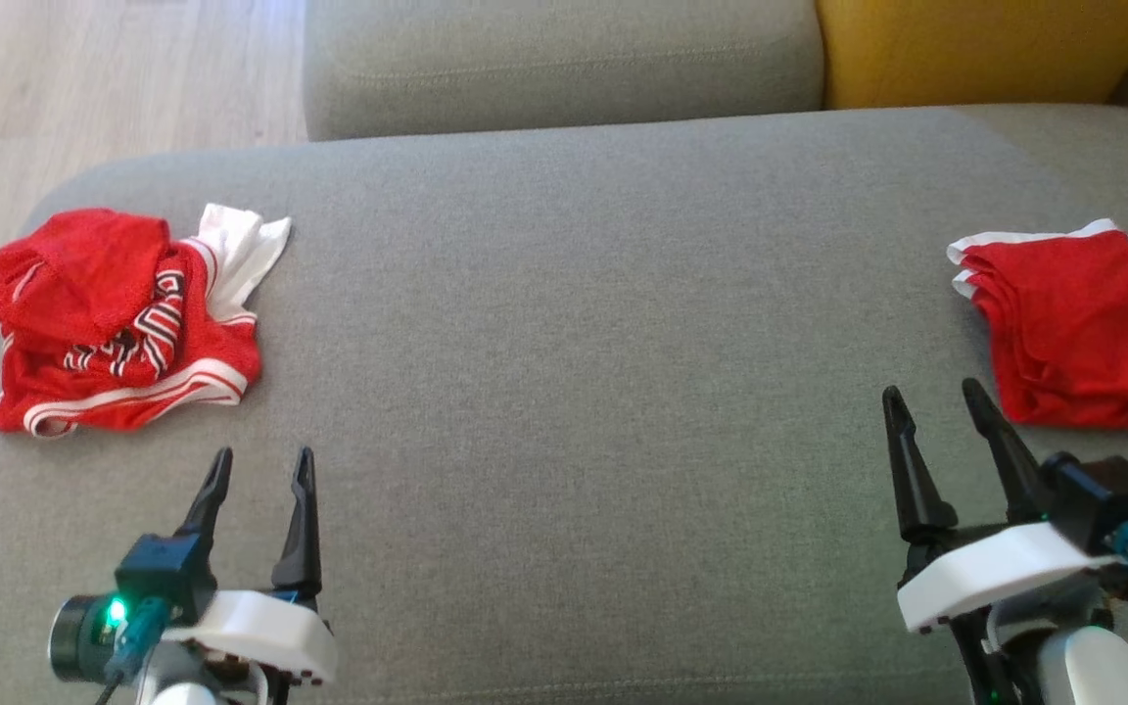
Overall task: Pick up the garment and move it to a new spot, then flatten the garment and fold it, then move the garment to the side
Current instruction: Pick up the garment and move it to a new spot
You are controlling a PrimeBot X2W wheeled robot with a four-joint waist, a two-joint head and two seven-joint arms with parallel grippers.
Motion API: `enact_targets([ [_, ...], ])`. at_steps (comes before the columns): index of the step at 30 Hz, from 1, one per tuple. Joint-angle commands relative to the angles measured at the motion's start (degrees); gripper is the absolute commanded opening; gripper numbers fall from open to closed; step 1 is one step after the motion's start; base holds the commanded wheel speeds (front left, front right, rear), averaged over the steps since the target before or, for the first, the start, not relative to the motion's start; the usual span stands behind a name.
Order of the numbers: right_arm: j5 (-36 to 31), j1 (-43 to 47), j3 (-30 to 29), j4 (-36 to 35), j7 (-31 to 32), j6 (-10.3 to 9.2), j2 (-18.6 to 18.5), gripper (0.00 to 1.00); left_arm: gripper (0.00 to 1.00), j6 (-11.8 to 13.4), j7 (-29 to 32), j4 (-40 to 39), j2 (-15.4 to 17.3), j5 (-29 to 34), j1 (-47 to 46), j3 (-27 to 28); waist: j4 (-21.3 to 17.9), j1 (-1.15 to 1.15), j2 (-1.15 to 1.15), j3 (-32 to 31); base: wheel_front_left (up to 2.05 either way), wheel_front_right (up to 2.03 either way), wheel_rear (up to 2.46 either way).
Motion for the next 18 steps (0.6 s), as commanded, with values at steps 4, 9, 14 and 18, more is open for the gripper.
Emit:
enact_targets([
  [4, -0.7, -0.9, 1.4, -3.2, 0.3, 0.22, -0.2, 1.0, 1.0, 0.3, 0.2, -1.9, 1.3, -0.7, -2.1, 1.8, -0.1, 0.0, 0.0, -0.4, 0.0, 0.0, 0.0],
  [9, -0.6, -0.6, 1.2, -3.8, 0.7, 0.22, -0.2, 1.0, 1.0, 0.5, 0.4, -1.9, 1.4, -0.8, -2.0, 1.6, -0.2, 0.0, 0.0, -0.6, 0.0, 0.0, 0.0],
  [14, -0.5, -0.4, 1.1, -4.1, 1.0, 0.22, -0.2, 1.0, 1.0, 0.6, 0.5, -1.7, 1.4, -1.0, -2.3, 1.3, -0.1, 0.0, 0.0, -0.5, 0.0, 0.0, 0.0],
  [18, -0.6, -0.5, 1.1, -4.2, 1.1, 0.22, -0.2, 1.0, 1.0, 0.7, 0.5, -1.6, 1.5, -1.0, -2.4, 1.2, 0.0, 0.0, 0.0, -0.4, 0.0, 0.0, 0.0],
])
